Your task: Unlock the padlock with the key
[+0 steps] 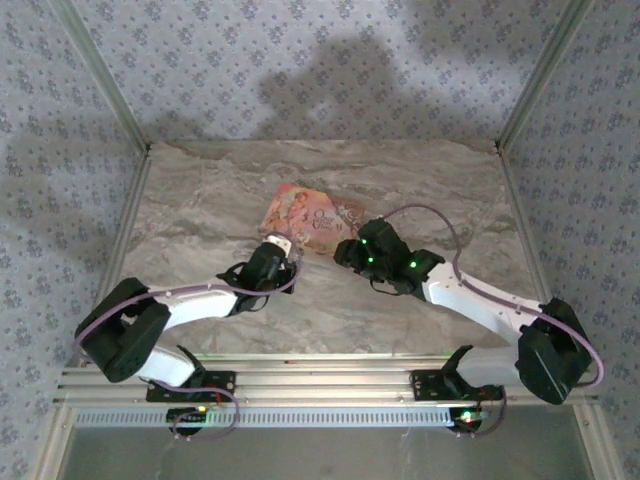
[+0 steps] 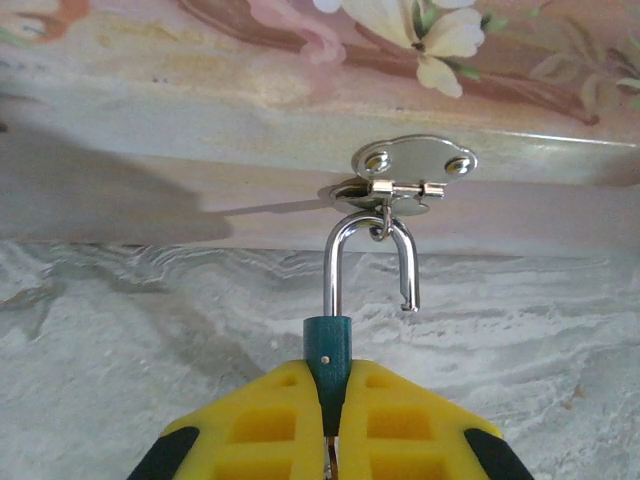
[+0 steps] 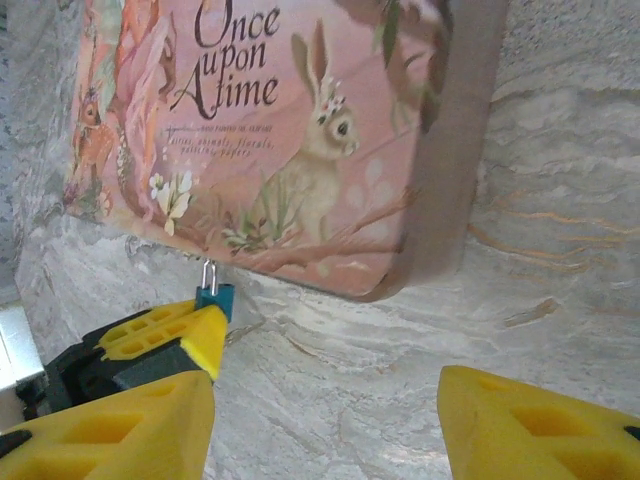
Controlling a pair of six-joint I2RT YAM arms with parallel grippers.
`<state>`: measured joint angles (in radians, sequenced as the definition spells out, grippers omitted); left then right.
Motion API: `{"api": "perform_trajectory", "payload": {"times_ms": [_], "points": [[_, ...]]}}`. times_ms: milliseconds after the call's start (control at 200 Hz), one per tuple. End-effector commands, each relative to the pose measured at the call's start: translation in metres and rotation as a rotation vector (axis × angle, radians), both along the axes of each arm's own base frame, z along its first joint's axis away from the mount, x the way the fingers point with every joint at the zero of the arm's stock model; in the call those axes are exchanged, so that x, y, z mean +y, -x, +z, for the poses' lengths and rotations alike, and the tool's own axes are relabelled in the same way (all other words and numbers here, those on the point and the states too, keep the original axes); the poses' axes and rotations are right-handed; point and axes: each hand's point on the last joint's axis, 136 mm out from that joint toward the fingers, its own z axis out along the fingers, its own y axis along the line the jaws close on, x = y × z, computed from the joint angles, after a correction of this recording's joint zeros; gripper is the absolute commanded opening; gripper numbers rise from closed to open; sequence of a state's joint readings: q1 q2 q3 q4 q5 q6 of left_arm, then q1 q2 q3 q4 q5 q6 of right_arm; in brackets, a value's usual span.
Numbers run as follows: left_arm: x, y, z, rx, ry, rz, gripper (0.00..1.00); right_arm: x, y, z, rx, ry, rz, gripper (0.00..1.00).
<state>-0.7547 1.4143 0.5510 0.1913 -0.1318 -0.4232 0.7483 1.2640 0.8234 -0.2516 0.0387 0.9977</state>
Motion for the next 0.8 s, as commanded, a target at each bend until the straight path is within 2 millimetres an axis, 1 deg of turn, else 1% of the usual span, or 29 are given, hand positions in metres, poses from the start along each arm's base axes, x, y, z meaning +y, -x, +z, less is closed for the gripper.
{"api": "perform_trajectory", "payload": {"times_ms": [0,70,135,205,330,430,540,665,794], "points": [[0.012,0.003,0.009,0.014,-0.042,0.036,0.00,-0.012,-0.001,0.004,-0.029,0.054,-0.005,0.61],[0.019,0.004,0.015,0.013,-0.040,0.050,0.00,-0.014,-0.002,0.005,-0.037,0.055,0.000,0.61],[0.031,0.006,0.018,0.018,-0.036,0.078,0.00,-0.014,-0.002,0.007,-0.041,0.055,0.009,0.61],[0.049,0.006,0.018,0.027,-0.041,0.119,0.00,-0.015,-0.002,0.008,-0.044,0.056,0.017,0.61],[0.085,0.010,0.015,0.066,-0.060,0.201,0.00,-0.017,-0.001,0.003,-0.035,0.062,0.030,0.61],[0.104,0.013,0.017,0.086,-0.048,0.249,0.00,-0.018,-0.001,0.000,-0.030,0.056,0.038,0.61],[0.114,0.015,0.014,0.123,-0.045,0.276,0.00,-0.015,-0.005,-0.001,-0.032,0.053,0.053,0.61],[0.117,0.015,0.009,0.158,-0.018,0.308,0.00,-0.009,-0.014,-0.001,-0.032,0.066,0.088,0.61],[0.118,0.011,0.007,0.173,0.100,0.363,0.00,0.004,-0.026,-0.002,-0.022,0.084,0.144,0.60]]}}
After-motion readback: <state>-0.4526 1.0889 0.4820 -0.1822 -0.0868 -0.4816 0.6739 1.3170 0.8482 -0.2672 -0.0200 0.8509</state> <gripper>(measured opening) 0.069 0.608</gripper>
